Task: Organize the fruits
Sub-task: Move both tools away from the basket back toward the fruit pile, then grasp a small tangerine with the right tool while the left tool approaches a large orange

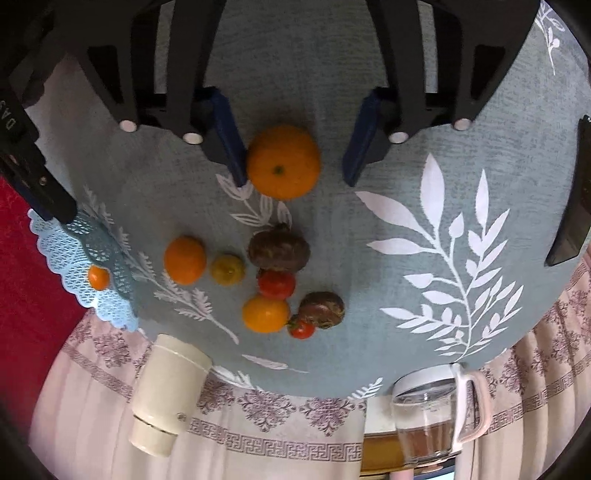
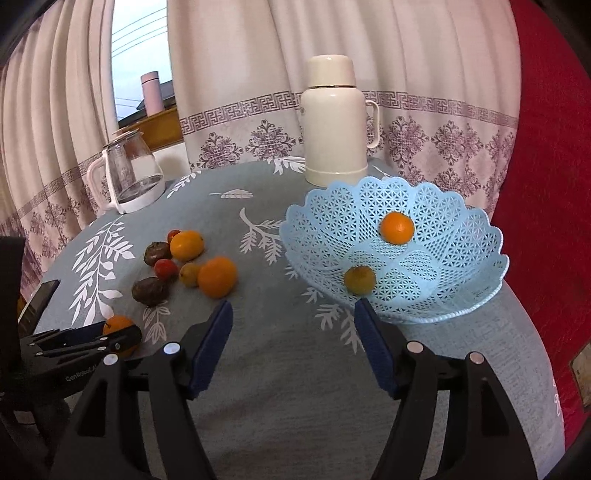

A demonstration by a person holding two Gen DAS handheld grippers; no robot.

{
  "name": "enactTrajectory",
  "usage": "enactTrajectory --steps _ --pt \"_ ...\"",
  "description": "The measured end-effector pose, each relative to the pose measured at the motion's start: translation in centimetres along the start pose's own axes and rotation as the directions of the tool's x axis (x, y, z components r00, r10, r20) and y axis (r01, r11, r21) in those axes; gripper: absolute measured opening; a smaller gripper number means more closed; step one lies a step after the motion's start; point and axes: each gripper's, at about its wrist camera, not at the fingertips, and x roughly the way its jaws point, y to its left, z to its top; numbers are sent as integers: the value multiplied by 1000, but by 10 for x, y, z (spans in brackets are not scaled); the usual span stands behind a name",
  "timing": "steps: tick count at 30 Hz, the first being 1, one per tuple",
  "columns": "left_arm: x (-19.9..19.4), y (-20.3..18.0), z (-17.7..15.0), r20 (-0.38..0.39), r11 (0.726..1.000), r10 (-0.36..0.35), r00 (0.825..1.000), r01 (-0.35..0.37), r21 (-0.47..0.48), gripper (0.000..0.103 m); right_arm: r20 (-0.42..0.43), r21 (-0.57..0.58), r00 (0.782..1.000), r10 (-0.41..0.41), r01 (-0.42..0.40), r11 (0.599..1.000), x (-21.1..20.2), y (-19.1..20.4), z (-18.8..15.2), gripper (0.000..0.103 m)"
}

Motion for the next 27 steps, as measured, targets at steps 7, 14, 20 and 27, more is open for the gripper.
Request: enactTrajectory --steps 7,14,20,27 --pt "-14 6 -1 74 999 4 997 -1 -37 44 -34 -51 996 85 -86 995 5 19 5 68" --pt "-28 15 -2 153 996 34 988 -20 -92 44 -143 -60 975 172 -182 981 33 39 12 68" --pt "-33 22 -2 178 992 39 983 -17 -124 44 -224 -90 964 143 -167 982 67 52 20 63" --pt "-29 26 -2 164 990 27 986 -3 -141 44 -285 -98 950 128 -162 982 102 61 27 50"
